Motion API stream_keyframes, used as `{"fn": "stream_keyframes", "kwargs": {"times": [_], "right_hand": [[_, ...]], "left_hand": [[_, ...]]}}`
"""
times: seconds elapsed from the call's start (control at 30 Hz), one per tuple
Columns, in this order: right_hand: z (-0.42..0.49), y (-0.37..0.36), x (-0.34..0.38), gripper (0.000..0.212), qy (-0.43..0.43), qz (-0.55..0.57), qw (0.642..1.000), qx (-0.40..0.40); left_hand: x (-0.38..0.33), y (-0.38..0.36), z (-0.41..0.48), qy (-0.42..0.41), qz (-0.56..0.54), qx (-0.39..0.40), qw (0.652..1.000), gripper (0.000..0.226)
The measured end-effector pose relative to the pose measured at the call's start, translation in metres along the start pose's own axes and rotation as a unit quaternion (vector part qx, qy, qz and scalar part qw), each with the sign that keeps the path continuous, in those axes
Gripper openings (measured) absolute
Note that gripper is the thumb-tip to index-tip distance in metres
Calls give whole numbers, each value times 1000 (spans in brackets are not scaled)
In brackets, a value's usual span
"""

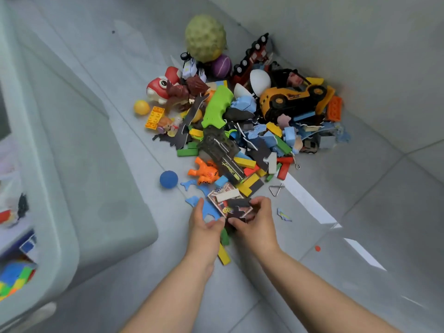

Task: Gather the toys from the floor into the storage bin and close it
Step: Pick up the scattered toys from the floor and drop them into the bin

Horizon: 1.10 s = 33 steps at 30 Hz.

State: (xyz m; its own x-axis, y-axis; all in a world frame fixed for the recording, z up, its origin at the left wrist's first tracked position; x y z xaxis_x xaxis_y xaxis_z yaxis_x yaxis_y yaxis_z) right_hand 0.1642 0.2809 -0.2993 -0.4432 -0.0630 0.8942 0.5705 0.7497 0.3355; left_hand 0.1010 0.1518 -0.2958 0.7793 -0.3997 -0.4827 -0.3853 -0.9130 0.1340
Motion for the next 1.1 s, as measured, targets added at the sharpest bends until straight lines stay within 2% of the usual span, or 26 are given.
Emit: {"fn": "stream_keyframes", "kwargs": {"times": [0.1,0.27,0.37,0.47,0.57,0.67,0.8,0.9,1.0,1.1], "right_hand": [[-7,-2,3,57,-58,57,997,18],[-15,10,19,15,-52,-27,997,53],[-20,24,26,7,-74,0,997,35],[-32,34,37,8,-82,32,995,49],[-43,44,72,8,-41,99,993,40],[-51,50,137,13,33,125,990,46],[-60,28,255,24,153,144,971,116],[-63,-23,327,25,215,112,948,204],[-56,-95,357,20,248,-35,931,267],[-51,-159,358,27,270,-225,881,317]], "left_hand": [[7,-5,-7,8,-11,36,999,61],[9,-8,-21,12,-2,67,998,57],[-2,-7,-35,-6,-18,83,996,55],[-17,-3,-42,-18,-32,91,995,60],[-44,-1,-62,-52,-55,103,992,45],[-84,5,-106,-137,-88,106,981,31],[-142,54,-172,-252,-192,34,948,43],[-178,126,-203,-334,-252,-86,904,41],[-183,200,-186,-305,-280,-192,890,41],[-164,247,-152,-217,-257,-263,904,44]]}}
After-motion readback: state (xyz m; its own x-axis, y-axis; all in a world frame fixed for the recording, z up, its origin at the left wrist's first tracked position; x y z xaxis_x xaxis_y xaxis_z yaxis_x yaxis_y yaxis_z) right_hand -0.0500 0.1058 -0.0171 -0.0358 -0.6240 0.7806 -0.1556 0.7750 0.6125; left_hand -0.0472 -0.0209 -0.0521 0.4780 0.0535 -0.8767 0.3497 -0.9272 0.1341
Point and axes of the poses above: each hand's wrist, its own z-axis towards the middle knuckle, its own y-axis out of the back of the hand, x = y × z, the point moved 8 cm from there along z, towards the middle knuckle, and after that the axes turned 13 degrees about y, right-handed, at the moved point
